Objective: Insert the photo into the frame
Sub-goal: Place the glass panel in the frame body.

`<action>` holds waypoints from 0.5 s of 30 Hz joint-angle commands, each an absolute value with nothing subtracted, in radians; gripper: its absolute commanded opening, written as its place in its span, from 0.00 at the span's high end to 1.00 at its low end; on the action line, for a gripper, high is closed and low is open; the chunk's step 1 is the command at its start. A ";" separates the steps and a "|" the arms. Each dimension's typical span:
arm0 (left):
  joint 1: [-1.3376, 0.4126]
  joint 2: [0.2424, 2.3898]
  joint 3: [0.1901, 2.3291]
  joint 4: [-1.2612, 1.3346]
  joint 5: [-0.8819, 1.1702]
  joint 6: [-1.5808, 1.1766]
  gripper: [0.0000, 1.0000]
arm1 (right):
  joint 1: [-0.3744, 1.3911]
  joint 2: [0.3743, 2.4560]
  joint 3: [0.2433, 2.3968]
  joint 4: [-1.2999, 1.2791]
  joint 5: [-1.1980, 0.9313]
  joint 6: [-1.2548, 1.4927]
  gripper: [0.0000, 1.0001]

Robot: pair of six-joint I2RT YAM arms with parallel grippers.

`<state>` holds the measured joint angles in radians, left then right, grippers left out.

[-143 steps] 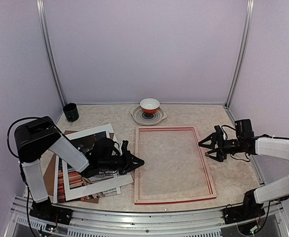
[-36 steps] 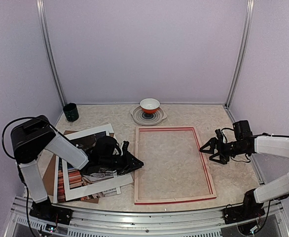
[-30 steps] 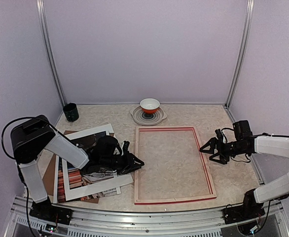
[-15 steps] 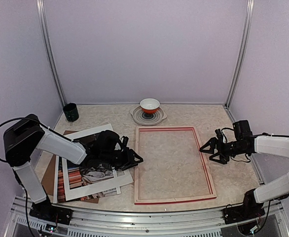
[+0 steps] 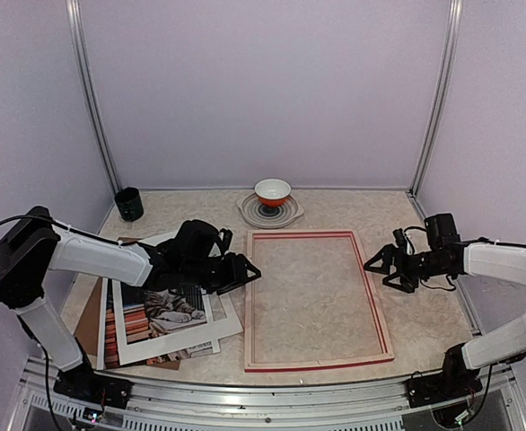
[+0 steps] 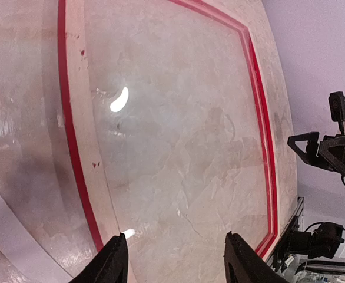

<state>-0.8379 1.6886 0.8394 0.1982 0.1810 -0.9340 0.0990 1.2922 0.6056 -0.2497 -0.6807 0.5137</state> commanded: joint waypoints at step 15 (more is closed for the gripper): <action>-0.700 2.025 1.537 0.061 0.177 -0.440 0.34 | 0.109 1.361 0.813 -0.241 -0.519 0.499 0.01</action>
<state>-0.7189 1.9121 1.3865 0.1211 0.1478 -0.5945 0.1020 1.3529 0.8043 -0.2356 -0.5438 0.5125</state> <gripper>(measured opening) 0.645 0.992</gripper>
